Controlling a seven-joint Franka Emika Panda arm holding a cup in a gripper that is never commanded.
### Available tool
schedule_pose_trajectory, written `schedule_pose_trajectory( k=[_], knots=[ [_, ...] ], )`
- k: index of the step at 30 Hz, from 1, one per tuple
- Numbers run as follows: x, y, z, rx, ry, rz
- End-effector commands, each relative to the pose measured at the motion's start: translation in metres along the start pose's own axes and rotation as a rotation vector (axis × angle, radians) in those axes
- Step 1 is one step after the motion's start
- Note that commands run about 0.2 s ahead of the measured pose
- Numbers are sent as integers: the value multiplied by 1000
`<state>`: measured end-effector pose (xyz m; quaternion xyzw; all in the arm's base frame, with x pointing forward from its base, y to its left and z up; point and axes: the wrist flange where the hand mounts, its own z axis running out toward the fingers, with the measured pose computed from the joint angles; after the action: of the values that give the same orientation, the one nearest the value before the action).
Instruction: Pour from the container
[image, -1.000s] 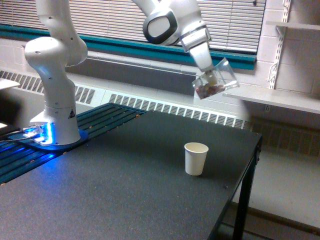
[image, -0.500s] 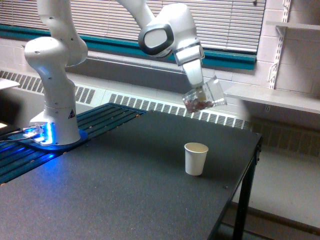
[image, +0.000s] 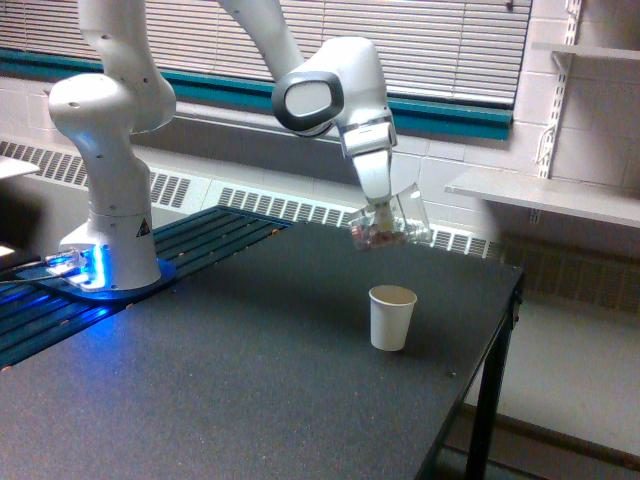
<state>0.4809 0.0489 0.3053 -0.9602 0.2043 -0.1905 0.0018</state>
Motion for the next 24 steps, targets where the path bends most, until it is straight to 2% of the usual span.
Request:
schedule_pose_trajectory(
  k=[1, 9, 16, 24],
  knots=[
    [-2, 6, 8, -32, -8, 58],
    [-9, 7, 16, -60, -13, 41],
    [-18, 12, 26, -85, -37, 31],
    [-27, 23, 35, -129, -52, 27]
  ],
)
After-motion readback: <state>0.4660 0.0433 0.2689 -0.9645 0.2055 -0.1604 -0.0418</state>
